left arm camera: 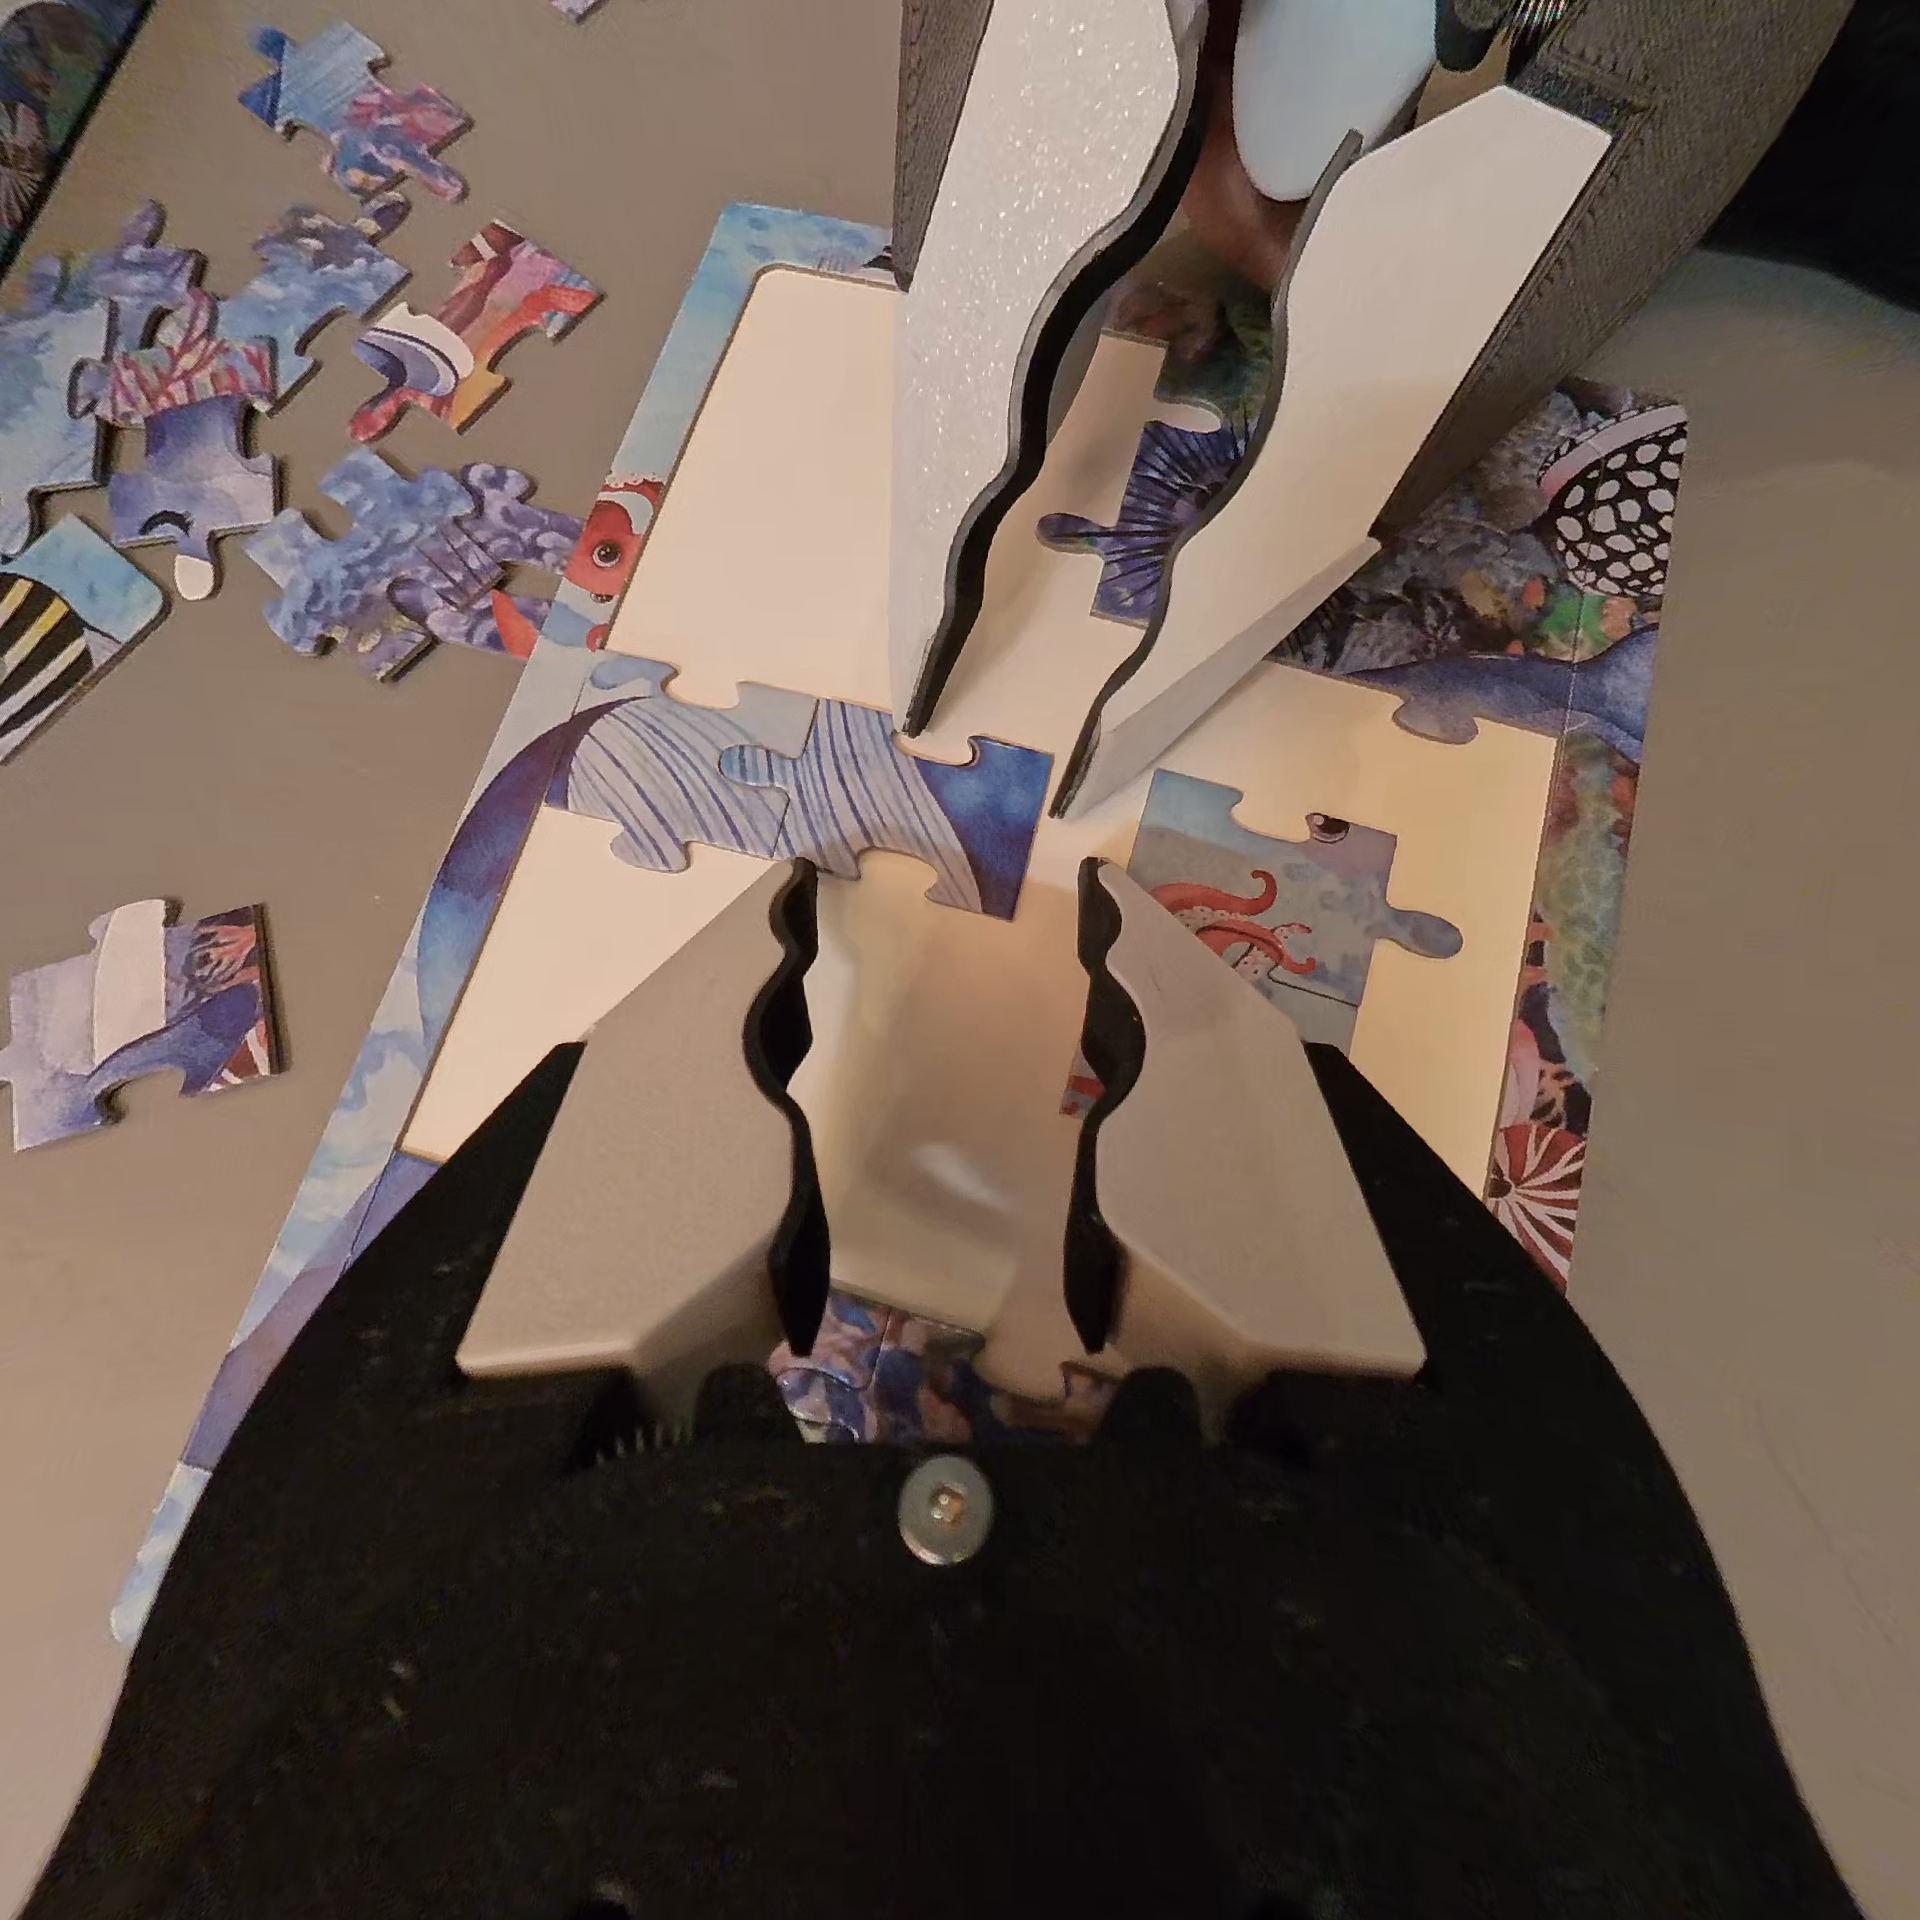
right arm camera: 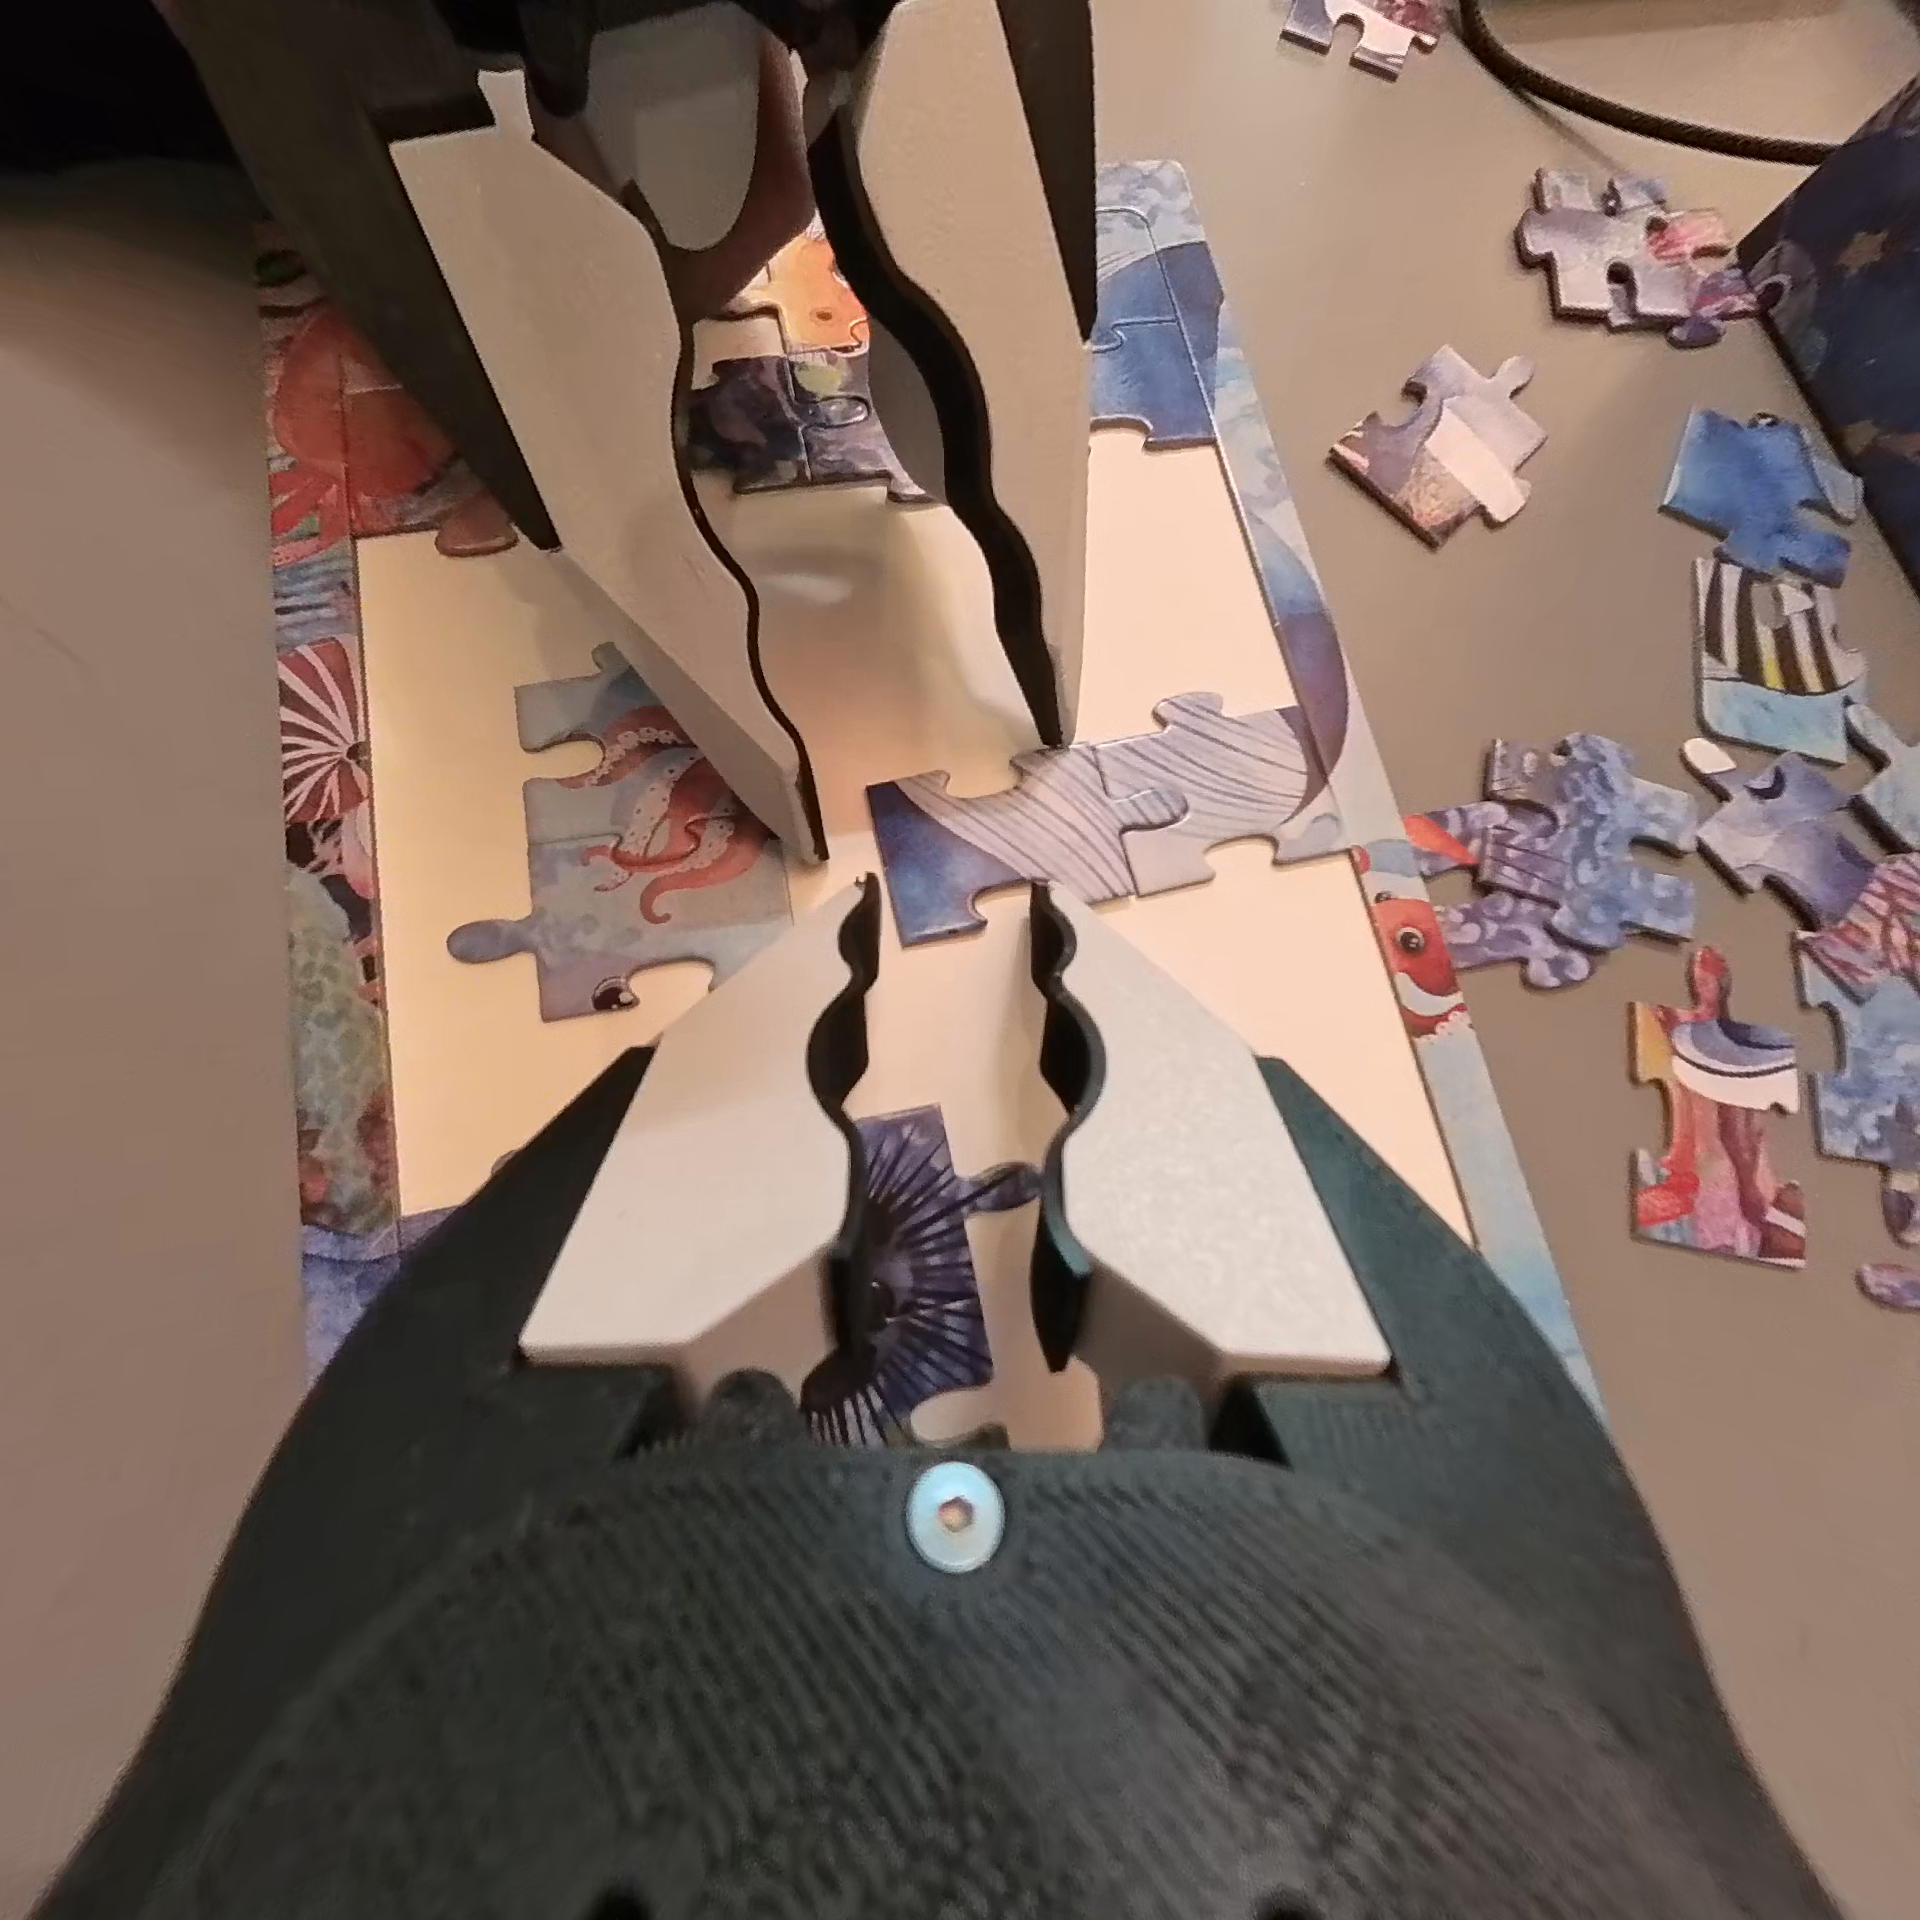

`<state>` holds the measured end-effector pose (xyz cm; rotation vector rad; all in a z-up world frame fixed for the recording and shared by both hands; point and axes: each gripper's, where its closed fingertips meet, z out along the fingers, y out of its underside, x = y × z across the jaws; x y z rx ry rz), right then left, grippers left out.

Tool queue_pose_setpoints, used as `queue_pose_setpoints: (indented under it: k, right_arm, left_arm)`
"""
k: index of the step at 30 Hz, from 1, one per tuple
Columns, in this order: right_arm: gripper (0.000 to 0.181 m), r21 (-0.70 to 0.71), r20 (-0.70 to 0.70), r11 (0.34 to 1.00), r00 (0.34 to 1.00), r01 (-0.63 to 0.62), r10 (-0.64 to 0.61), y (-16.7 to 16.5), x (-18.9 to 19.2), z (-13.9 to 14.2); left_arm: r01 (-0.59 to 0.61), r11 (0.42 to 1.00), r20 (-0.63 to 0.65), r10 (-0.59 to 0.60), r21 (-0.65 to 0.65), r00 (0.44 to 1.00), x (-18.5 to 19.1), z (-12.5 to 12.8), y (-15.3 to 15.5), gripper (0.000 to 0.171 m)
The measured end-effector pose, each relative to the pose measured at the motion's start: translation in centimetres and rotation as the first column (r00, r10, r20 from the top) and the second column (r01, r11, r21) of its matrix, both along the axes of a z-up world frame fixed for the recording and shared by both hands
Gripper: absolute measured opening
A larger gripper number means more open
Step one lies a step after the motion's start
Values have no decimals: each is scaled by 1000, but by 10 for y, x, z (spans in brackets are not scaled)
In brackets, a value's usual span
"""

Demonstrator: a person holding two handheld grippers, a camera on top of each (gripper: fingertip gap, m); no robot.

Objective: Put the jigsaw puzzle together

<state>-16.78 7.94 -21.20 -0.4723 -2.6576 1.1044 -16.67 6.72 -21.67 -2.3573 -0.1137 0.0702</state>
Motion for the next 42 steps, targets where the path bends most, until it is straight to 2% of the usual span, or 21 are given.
queue_pose_setpoints:
  k: [10, 24, 42]
  right_arm:
    - [26, -8, -19, 1000, 1000, -5, 5, -3, 0, 3]
    - [25, -16, 2, 1000, 1000, 23, -23, -4, -3, 0]
    - [24, -19, 41, 999, 999, 28, -27, 18, 5, 3]
  left_arm:
    - [19, 1000, -75, -18, 1, 997, -2, 3, 0, 50]
    - [31, 1000, -43, -31, 4, 999, 2, 1, 2, 51]
    - [45, 999, -31, -45, 4, 999, 5, 1, 2, 45]
